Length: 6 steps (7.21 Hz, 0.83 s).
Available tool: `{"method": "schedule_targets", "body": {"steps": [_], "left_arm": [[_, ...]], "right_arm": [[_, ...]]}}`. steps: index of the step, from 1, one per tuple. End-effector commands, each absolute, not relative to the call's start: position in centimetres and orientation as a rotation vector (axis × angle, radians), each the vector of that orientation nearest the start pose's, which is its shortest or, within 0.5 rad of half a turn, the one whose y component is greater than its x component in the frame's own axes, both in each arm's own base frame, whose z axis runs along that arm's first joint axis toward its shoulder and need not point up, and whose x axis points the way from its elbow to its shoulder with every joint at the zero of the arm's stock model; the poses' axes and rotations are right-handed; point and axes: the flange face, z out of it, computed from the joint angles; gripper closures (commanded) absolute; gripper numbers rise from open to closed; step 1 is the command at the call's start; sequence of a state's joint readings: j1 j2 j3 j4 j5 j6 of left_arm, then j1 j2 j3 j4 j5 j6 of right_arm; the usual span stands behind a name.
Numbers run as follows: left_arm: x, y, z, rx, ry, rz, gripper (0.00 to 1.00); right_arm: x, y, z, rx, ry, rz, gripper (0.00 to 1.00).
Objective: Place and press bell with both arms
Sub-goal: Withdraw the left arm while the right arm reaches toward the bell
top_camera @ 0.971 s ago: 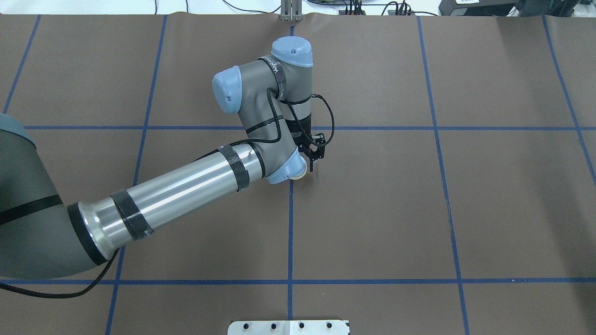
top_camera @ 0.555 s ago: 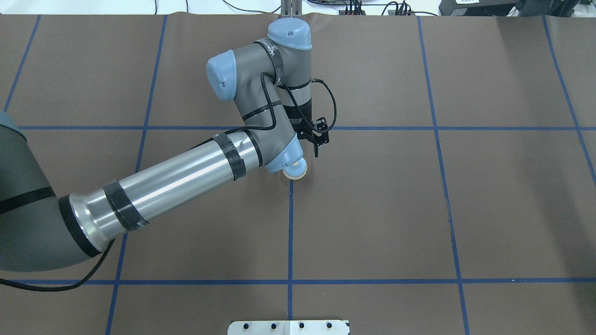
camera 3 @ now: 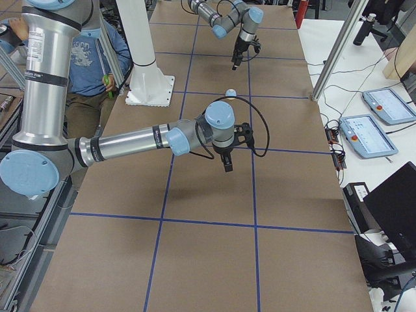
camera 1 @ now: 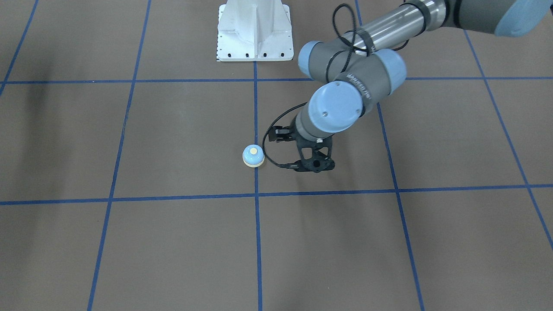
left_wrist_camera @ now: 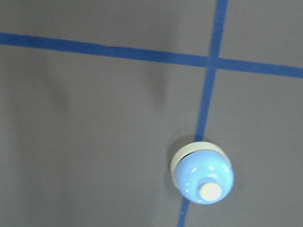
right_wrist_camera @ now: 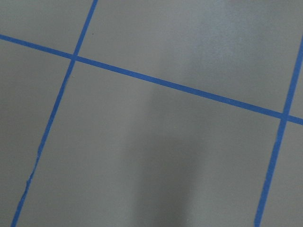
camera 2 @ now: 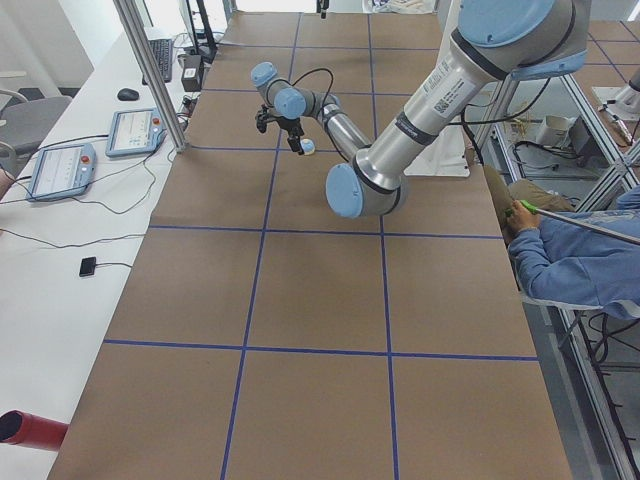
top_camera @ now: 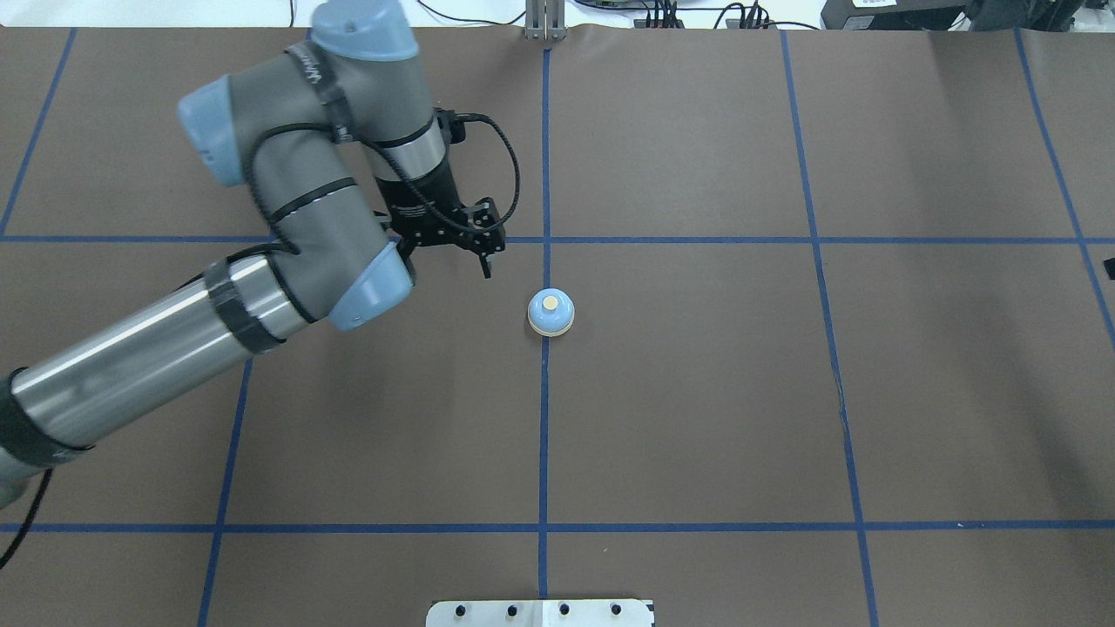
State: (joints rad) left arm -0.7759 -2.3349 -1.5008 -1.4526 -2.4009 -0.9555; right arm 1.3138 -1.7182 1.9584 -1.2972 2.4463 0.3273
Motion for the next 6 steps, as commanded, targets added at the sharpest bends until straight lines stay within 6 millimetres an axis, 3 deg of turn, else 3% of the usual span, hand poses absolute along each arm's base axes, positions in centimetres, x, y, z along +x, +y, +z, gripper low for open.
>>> {"method": "schedule_targets", "body": {"steps": [1,2,3,4,5,6], "left_arm": [[37.3,-52.8,28.9,-0.180,0.946,0.134,0.01],[34.1,-52.7,31.2,-0.150,0.941,0.147,0.01],[30.0,-51.8,33.3,-0.121,0.939,0.139,0.01],[27.9,-50.5,35.7,-0.102,0.927,0.183,0.01],[27.3,-50.3,36.3,-0.094,0.923,0.190,0.01],[26.9,-50.0,37.0,-0.098,0.915,0.184,0.01]], "right_arm": [[-16.8,-45.0,43.4,0.126,-0.995,-0.003,0.01],[-24.2,-45.0,38.9,0.083,-1.002,0.111,0.02],[-33.1,-42.7,34.8,0.080,-0.998,0.185,0.22],[-40.9,-40.1,29.3,0.077,-0.982,0.235,0.67],[-47.3,-39.3,23.4,0.078,-0.896,0.222,1.00],[-52.9,-41.2,19.9,0.080,-0.856,0.221,1.00]]}}
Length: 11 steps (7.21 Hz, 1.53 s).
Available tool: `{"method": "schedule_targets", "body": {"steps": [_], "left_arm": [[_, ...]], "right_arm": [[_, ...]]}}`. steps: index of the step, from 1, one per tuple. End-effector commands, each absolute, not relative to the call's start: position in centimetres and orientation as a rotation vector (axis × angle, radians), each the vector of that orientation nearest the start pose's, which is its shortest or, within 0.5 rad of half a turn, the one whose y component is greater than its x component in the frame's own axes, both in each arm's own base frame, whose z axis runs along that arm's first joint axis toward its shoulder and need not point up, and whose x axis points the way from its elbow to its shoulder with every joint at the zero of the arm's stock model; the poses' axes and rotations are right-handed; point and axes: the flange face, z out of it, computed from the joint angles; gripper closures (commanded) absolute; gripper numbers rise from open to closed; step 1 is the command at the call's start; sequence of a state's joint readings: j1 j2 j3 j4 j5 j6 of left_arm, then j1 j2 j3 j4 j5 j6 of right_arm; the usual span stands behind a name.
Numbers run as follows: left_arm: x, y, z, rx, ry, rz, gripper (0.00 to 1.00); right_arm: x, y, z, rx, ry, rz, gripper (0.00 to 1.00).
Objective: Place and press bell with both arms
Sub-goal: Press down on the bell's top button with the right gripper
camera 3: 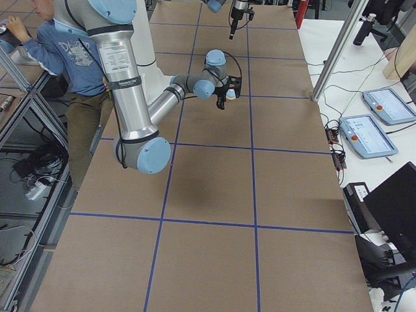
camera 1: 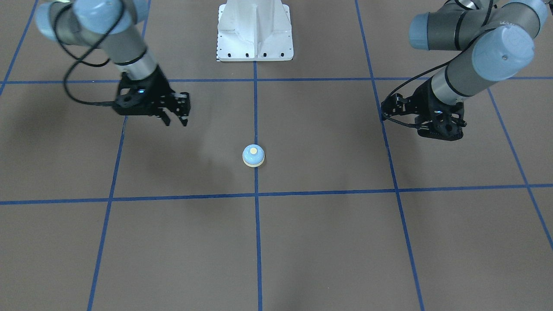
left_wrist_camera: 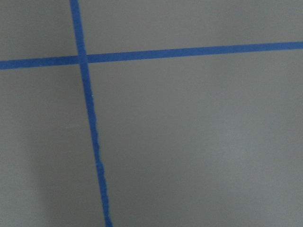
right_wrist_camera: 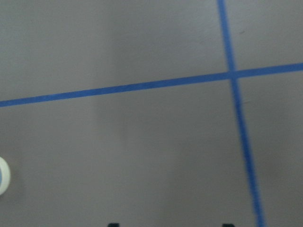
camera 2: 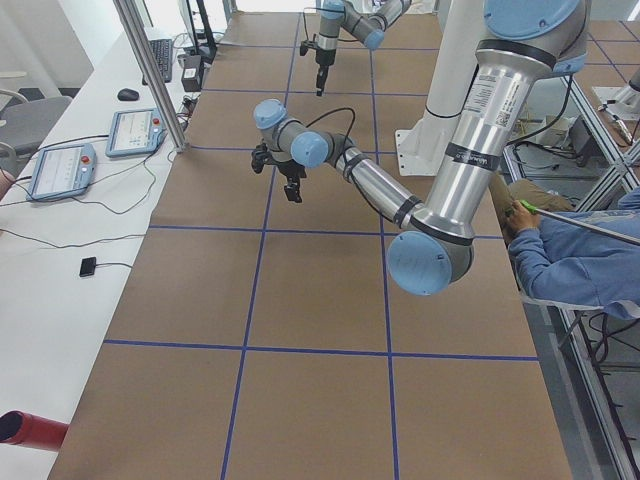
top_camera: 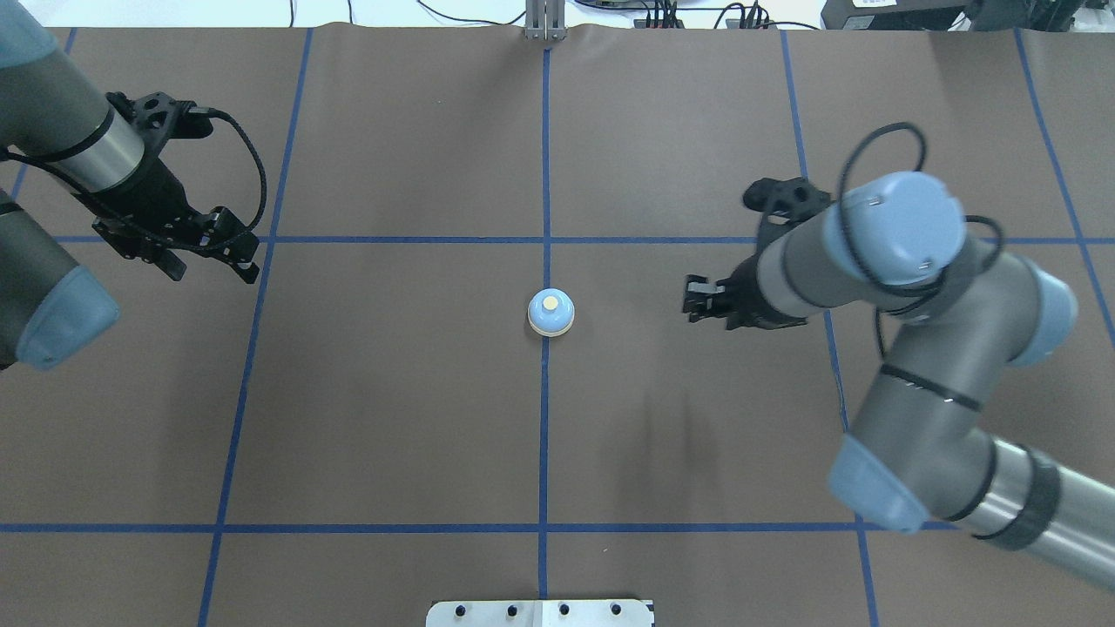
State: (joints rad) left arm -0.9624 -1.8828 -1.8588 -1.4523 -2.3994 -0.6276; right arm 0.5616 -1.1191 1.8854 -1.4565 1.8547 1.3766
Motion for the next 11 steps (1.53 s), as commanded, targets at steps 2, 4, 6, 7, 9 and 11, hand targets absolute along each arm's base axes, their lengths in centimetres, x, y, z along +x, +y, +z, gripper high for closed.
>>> {"method": "schedule_targets", "body": {"steps": [2,4,6,7,9,11], "left_arm": [[26.9,-50.0,37.0,-0.097,0.914,0.183,0.01],[26.7,-50.0,36.8,-0.092,0.916,0.184,0.01],[26.7,-49.9,36.7,-0.091,0.917,0.184,0.01],[26.7,-49.8,36.6,-0.090,0.918,0.185,0.01],[26.7,-49.8,36.6,-0.089,0.917,0.185,0.01],[26.7,-49.8,36.6,-0.089,0.917,0.185,0.01]], "right_arm": [[-58.2,-43.6,17.6,0.072,-0.840,0.219,1.00],[-59.0,-44.2,17.8,0.076,-0.844,0.219,1.00],[-59.5,-44.9,17.7,0.077,-0.833,0.222,1.00],[-60.2,-45.3,18.5,0.079,-0.838,0.221,1.00],[-61.6,-46.1,19.9,0.085,-0.846,0.216,1.00],[-60.4,-47.4,18.8,0.083,-0.865,0.224,1.00]]}}
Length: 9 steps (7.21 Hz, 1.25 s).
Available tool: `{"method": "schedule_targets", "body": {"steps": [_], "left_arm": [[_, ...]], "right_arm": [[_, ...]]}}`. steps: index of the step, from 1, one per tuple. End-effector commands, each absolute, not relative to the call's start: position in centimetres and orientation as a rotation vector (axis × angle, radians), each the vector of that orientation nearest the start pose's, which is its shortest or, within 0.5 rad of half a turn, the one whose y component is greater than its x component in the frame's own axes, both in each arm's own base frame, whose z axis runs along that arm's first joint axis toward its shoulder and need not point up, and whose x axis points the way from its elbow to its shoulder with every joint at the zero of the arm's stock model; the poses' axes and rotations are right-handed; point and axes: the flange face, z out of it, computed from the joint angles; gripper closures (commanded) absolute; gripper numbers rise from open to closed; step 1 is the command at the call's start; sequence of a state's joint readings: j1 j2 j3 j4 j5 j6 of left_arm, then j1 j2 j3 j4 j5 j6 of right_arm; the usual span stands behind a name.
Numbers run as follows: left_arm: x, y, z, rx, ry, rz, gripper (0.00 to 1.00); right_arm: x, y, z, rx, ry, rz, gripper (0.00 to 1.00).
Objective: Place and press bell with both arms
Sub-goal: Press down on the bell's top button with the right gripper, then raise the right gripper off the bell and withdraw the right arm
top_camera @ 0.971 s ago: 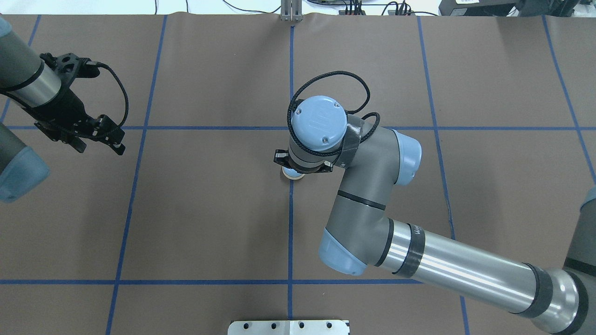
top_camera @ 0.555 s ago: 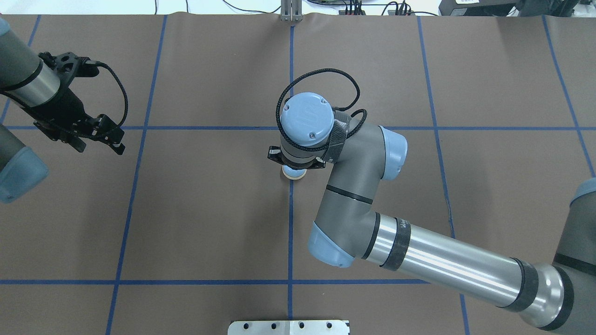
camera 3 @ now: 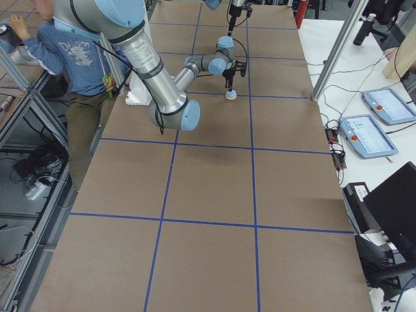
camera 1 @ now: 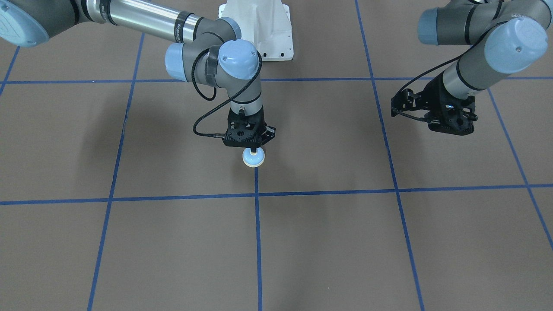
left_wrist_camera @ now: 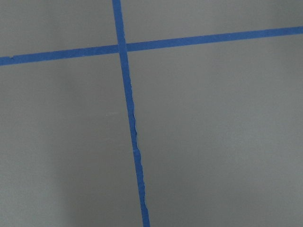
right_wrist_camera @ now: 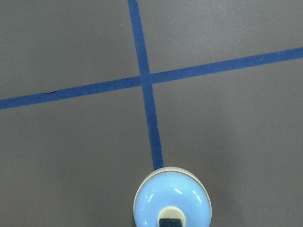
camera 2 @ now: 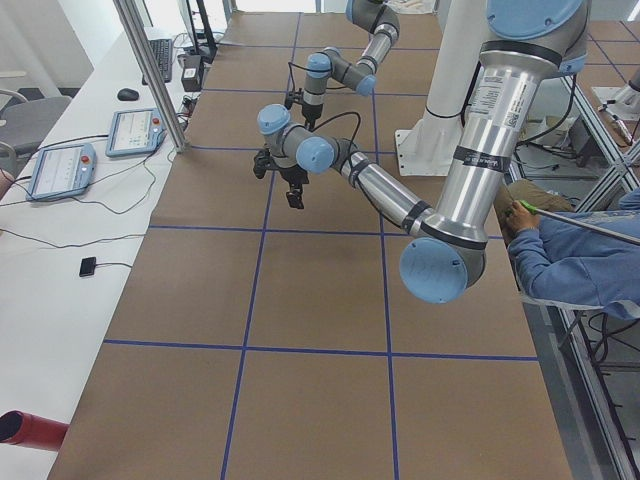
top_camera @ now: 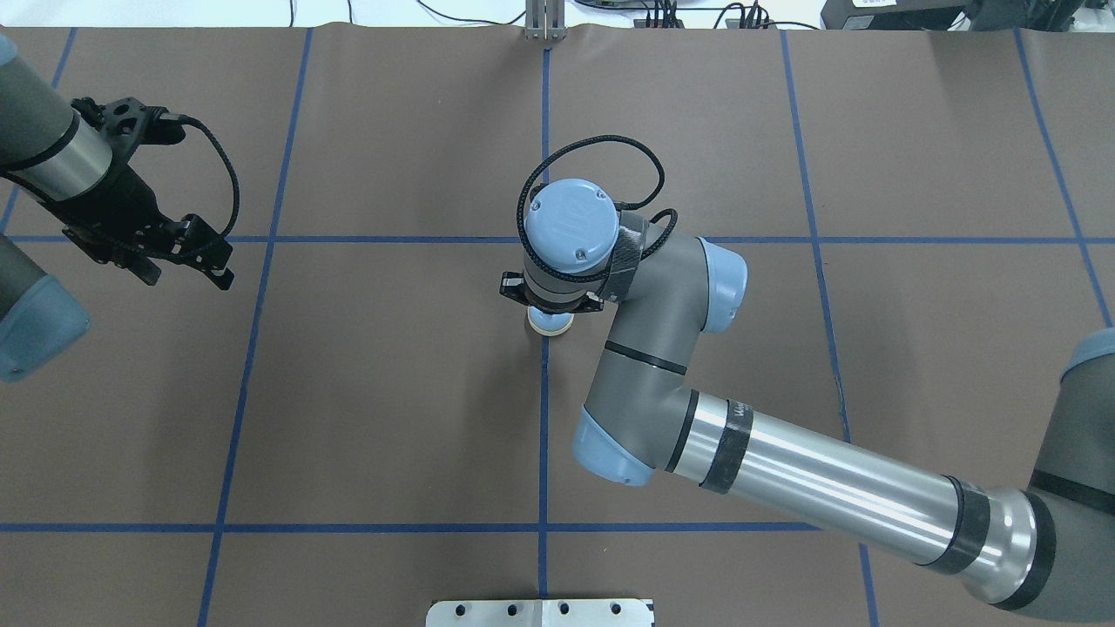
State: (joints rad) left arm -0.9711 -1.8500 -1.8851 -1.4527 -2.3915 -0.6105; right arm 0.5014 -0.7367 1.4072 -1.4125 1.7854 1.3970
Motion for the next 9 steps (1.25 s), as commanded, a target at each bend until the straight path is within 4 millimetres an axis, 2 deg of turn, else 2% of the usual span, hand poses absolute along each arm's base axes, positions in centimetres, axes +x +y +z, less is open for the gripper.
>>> {"method": "schedule_targets", "body": {"steps": [1,2,3,4,5,7,8,9], "left_arm": [[26.7,-49.8,36.6,-0.089,0.919,0.186,0.01],[26.7,-49.8,36.6,-0.089,0.917,0.185,0.01],[26.8,-49.8,36.6,-0.090,0.917,0.186,0.01],[26.7,-49.8,36.6,-0.089,0.917,0.185,0.01],[26.6,-49.9,36.5,-0.083,0.916,0.184,0.01],[23.0,-51.1,37.8,-0.043,0.909,0.176,0.01],[19.7,-51.2,40.7,-0.017,0.894,0.204,0.01],[15.6,-50.8,44.5,0.007,0.874,0.233,0.01]], "right_arm": [[-56.0,-47.9,18.0,-0.019,-0.902,0.212,1.00],[-54.4,-47.7,18.5,-0.013,-0.906,0.216,1.00],[-54.2,-47.8,18.7,-0.009,-0.903,0.217,1.00],[-53.2,-48.0,19.2,-0.006,-0.906,0.225,1.00],[-49.9,-47.3,20.8,0.004,-0.920,0.234,1.00],[-41.3,-45.4,26.6,0.063,-0.899,0.191,1.00],[-37.9,-44.9,29.5,0.077,-0.874,0.183,0.04],[-34.3,-44.9,32.2,0.085,-0.852,0.171,0.00]]}}
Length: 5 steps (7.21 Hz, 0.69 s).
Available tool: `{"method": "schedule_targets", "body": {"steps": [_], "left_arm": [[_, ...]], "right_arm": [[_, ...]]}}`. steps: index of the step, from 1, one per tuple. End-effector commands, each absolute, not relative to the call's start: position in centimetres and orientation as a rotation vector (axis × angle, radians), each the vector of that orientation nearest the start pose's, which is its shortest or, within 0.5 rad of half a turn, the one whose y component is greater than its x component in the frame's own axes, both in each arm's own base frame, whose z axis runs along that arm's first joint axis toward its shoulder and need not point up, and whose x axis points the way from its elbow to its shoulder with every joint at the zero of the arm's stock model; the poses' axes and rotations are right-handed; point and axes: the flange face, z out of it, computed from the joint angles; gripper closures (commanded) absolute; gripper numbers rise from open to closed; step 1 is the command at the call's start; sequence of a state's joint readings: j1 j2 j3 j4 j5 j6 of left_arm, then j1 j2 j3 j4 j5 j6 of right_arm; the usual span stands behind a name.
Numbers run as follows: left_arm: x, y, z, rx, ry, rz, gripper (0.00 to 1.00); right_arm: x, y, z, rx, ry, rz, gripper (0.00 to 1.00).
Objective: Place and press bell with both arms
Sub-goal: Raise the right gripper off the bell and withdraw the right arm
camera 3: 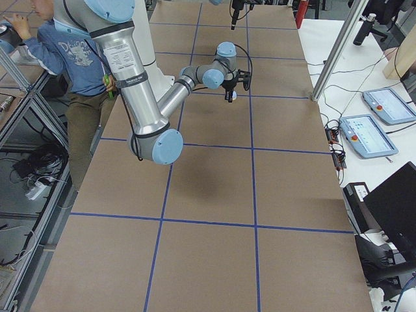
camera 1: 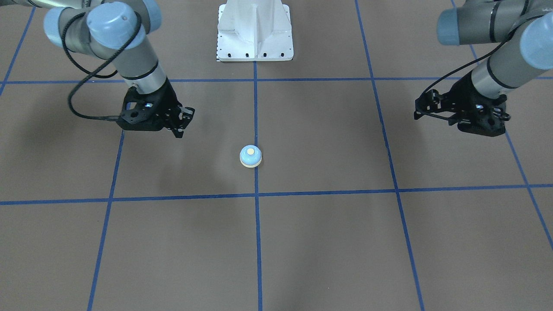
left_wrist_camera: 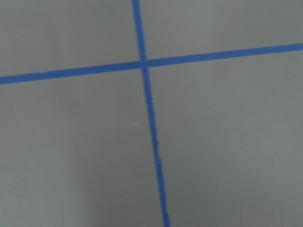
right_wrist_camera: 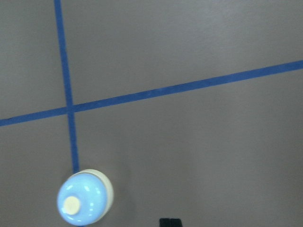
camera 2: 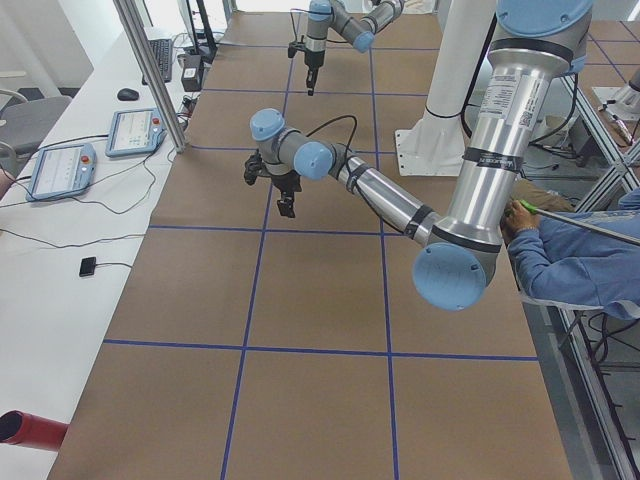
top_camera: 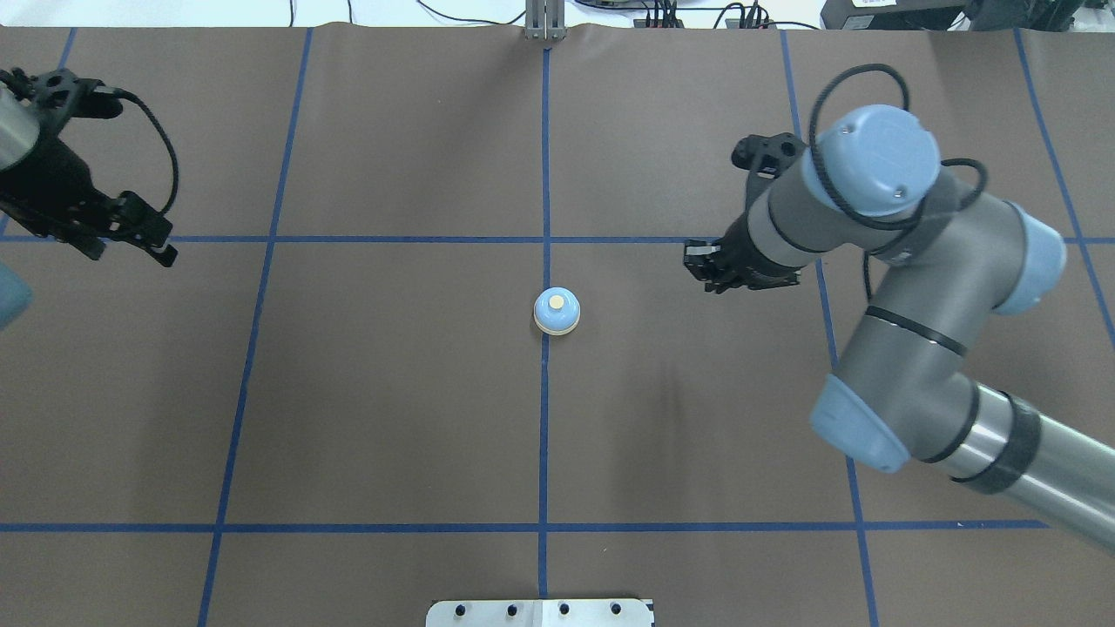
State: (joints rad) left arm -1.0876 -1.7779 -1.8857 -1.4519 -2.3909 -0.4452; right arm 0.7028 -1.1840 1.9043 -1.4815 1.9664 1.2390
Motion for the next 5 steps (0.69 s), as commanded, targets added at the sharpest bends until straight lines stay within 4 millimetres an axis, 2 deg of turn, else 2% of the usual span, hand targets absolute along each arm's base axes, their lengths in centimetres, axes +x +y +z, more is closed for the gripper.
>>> {"method": "schedule_targets", "body": {"steps": [1,2,3,4,5], "left_arm": [[11.5,-51.0,46.9,0.046,0.864,0.261,0.01],[9.6,-50.5,48.9,0.041,0.851,0.246,0.01],[7.6,-50.2,49.8,0.054,0.847,0.234,0.01],[6.0,-50.0,51.2,0.068,0.839,0.255,0.01],[4.0,-48.9,53.3,0.075,0.832,0.277,0.01]], "right_arm": [[-29.9,-46.2,34.5,0.085,-0.848,0.119,0.00],[-25.1,-47.0,37.3,0.067,-0.853,0.089,0.00],[-19.3,-46.9,40.4,0.071,-0.852,0.061,0.00],[-13.1,-46.4,44.1,0.079,-0.861,0.015,0.00],[-6.9,-45.0,48.4,0.101,-0.847,-0.023,0.00]]}}
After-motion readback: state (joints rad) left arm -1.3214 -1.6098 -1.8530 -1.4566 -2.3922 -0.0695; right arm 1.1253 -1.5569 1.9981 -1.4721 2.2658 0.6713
